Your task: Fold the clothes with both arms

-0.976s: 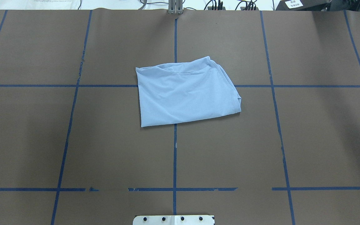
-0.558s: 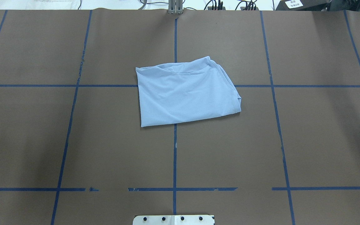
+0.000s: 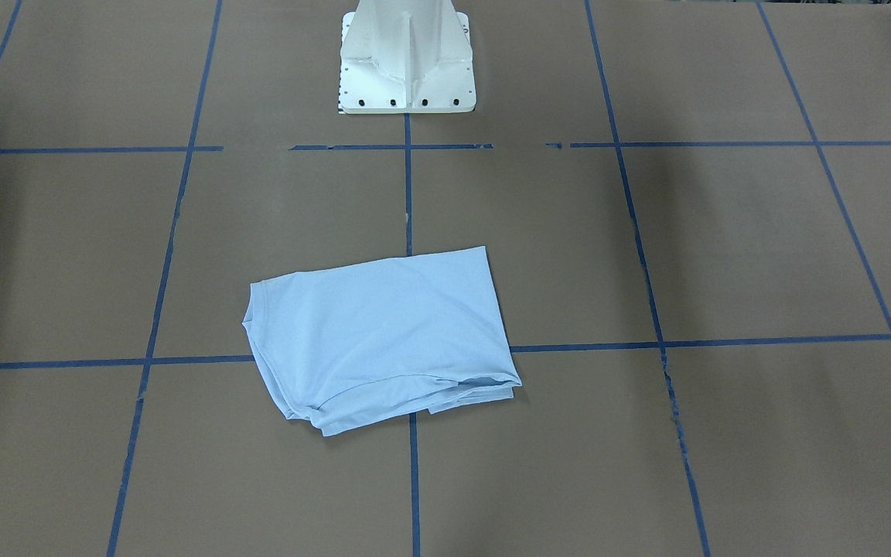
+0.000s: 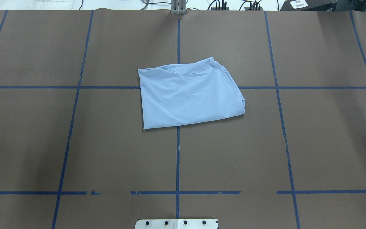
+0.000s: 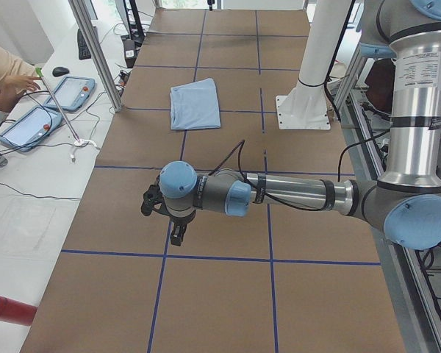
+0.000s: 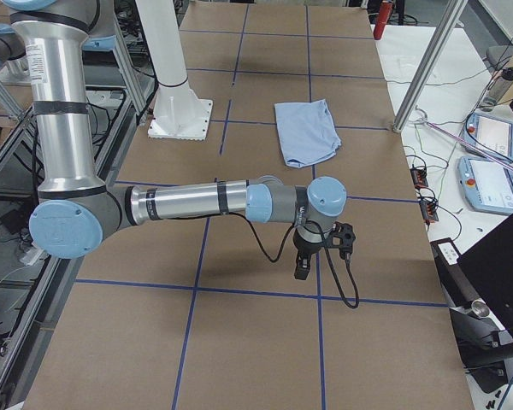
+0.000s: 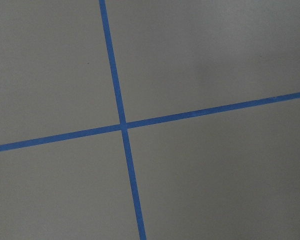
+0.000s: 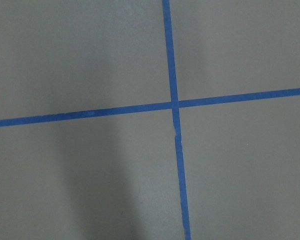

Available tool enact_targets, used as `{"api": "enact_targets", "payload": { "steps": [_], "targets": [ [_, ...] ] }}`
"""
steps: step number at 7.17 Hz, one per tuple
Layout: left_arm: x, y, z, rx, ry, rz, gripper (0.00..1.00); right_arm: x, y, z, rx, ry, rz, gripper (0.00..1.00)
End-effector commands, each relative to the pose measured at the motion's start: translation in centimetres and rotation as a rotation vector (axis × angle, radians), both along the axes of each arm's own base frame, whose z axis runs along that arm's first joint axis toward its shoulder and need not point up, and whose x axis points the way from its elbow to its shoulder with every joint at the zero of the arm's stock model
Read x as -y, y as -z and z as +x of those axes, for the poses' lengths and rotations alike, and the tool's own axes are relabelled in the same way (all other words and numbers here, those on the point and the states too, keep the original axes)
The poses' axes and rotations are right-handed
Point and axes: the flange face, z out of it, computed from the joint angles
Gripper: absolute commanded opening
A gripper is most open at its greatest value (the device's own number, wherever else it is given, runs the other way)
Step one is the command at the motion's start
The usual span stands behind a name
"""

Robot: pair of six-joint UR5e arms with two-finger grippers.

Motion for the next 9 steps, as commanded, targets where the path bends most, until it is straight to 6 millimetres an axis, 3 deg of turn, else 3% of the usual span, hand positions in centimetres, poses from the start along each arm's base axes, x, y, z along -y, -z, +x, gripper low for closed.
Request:
{"api": "enact_targets", "payload": {
  "steps": [1,5,9],
  "targets": [
    [-0.1,0.1,-0.1,0.012,0.003,0.038,1.0,0.0,0.0,-0.1,-0.001,0.004,0.002,1.0],
    [0.1,-0.7,-1.0,0.134,0.035,0.04,1.0,0.0,0.2,-0.3,-0.001,0.008,0.007,1.0],
    [0.2,0.8,-1.0,0.141,0.032,0.067,1.0,0.0,0.6,-0.2,0.001,0.007,0.016,1.0]
  ]
}}
